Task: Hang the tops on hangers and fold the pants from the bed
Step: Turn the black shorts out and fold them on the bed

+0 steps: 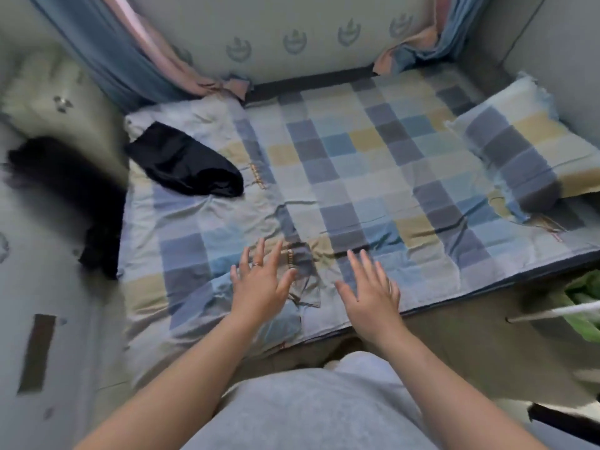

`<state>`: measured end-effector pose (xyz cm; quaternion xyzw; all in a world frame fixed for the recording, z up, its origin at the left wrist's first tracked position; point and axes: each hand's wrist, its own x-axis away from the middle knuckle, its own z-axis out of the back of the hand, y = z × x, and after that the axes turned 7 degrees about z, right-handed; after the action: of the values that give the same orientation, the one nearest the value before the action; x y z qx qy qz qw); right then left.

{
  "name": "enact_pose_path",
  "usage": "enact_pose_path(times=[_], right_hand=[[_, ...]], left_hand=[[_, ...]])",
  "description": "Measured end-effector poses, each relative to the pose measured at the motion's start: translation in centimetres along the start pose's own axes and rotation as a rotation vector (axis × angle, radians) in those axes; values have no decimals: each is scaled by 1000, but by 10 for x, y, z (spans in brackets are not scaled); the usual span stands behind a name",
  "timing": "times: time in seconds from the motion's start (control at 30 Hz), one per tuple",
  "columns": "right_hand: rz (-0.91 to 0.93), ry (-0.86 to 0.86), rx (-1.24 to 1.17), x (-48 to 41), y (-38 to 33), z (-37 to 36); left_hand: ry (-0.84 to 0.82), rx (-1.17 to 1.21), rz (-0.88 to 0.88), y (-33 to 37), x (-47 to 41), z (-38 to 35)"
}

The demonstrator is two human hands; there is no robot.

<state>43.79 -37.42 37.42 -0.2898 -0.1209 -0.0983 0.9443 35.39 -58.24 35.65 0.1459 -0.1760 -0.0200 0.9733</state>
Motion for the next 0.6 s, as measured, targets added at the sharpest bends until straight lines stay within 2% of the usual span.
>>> enact_pose_path(times=[0.2, 0.4, 0.6], right_hand=[[207, -75, 33, -80, -25, 11], [333, -192, 46, -145, -38, 30], [419, -211, 49, -194, -53, 46]], left_hand=[[39, 90, 211, -12, -27, 13], [95, 131, 382, -1, -48, 30], [120, 168, 430, 7, -90, 53]])
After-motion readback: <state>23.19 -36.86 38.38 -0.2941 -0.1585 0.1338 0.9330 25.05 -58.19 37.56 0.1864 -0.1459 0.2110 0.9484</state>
